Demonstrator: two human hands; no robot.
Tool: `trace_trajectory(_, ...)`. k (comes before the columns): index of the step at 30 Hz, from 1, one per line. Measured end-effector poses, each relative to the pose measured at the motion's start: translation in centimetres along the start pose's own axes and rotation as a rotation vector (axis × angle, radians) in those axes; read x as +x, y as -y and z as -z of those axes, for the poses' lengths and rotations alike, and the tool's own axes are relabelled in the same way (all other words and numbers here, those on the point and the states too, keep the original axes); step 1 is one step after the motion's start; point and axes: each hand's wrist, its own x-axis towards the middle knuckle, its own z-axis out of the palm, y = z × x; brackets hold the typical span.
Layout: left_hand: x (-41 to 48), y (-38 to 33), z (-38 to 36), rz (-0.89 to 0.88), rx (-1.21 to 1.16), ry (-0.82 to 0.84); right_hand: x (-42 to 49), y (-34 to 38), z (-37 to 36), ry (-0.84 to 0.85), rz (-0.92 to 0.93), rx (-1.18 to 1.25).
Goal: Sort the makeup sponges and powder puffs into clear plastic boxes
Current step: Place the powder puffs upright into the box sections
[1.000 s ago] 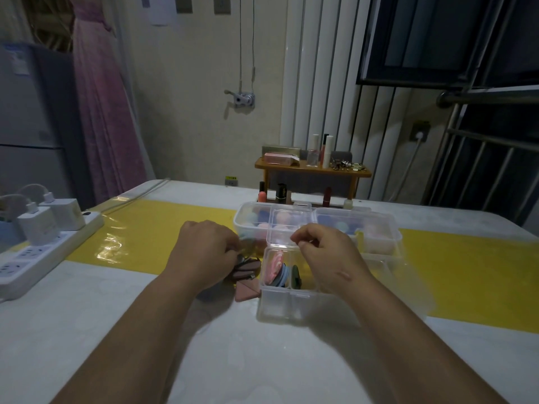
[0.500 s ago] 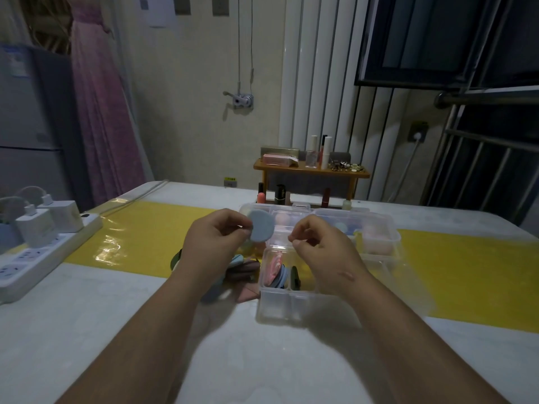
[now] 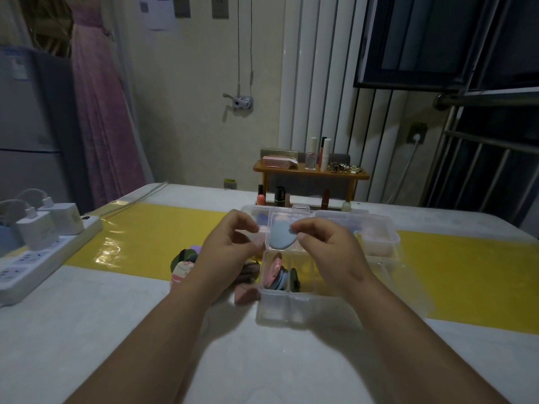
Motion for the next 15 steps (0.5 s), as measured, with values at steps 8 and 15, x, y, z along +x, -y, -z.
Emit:
trace_trajectory(8, 0.05, 0.92, -0.26, 0.117, 0.2, 0.111, 0.14, -0.11, 0.2, -0.116, -0.031, -0.067)
trace_trajectory(15, 0.27, 0.65, -0.38, 0.146, 0.241, 0.109, 0.2, -0.54, 0.1, -0.002, -0.074, -0.256)
